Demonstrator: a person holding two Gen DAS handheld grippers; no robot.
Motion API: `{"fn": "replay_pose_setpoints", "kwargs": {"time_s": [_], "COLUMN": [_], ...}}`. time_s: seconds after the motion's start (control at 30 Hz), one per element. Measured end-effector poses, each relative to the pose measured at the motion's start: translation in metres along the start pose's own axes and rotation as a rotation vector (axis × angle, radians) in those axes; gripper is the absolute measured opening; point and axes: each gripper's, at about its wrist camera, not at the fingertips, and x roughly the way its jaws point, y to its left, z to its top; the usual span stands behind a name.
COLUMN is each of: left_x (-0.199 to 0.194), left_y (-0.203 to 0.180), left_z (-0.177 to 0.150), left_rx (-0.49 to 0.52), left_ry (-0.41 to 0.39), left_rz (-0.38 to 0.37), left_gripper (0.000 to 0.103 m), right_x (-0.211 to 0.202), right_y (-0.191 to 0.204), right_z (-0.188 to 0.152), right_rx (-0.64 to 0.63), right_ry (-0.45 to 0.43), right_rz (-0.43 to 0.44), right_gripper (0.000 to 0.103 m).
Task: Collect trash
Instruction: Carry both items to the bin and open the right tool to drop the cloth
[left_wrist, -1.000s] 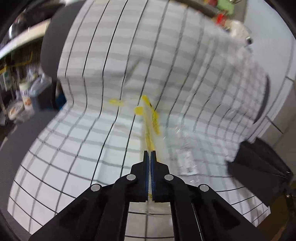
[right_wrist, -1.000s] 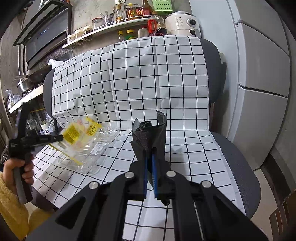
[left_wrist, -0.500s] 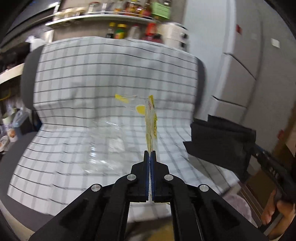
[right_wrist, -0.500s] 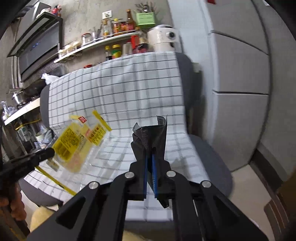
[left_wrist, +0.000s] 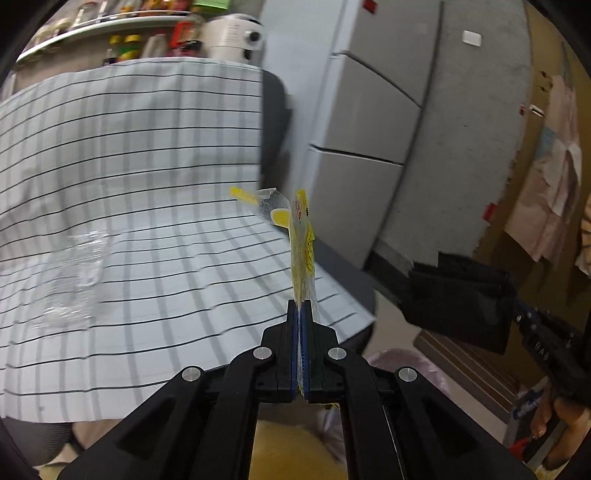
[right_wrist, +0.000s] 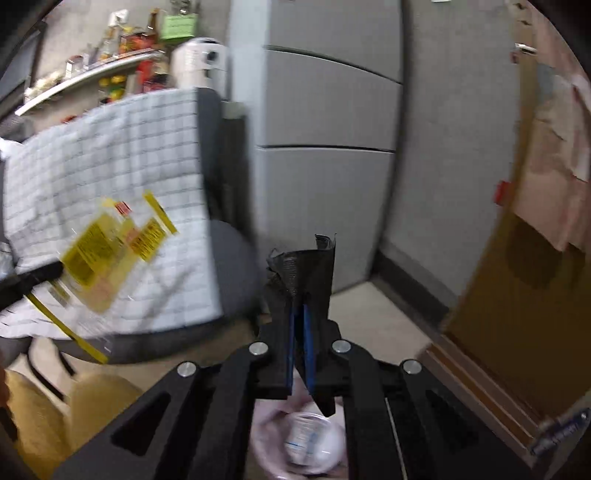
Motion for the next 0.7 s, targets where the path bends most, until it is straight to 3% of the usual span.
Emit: {"fn": "replay_pose_setpoints", "kwargs": {"time_s": [0.2, 0.23, 0.27, 0.3, 0.5, 0.7], "left_x": [0.022, 0.025, 0.030, 0.032, 0.047, 0.055], "left_y": [-0.033, -0.036, -0.040, -0.042, -0.054, -0.066], "left_z": [0.001, 0.001, 0.000, -0.001, -0.007, -0.017], "left_rx": [0.033, 0.038, 0.042, 0.044, 0.073, 0.094], "left_ry": [0.033, 0.040, 0.052, 0.058, 0.104, 0.145], "left_rz": [-0.057, -0.060, -0.068, -0.073, -0.088, -0.141], "left_gripper": [0.002, 0.002, 0.002, 0.002, 0.002, 0.002], "right_x": [0.013, 0.015, 0.021, 0.026, 0.038, 0.032], "right_y": [-0.028, -0.028, -0.028, -0.027, -0.035, -0.060], "right_z": [-0.033, -0.037, -0.042, -0.046, -0.052, -0.033], "right_rx": [-0.020, -0.030, -0.043, -0.047, 0.044, 0.187], "right_ry": [0.043, 0.050, 0.072, 0.091, 0.157, 0.100], "right_rz": [-0.143, -0.156, -0.157, -0.141, 0.028, 0.019], "right_gripper": [0.007, 0.010, 0.021, 0.031, 0.033, 0.033]}}
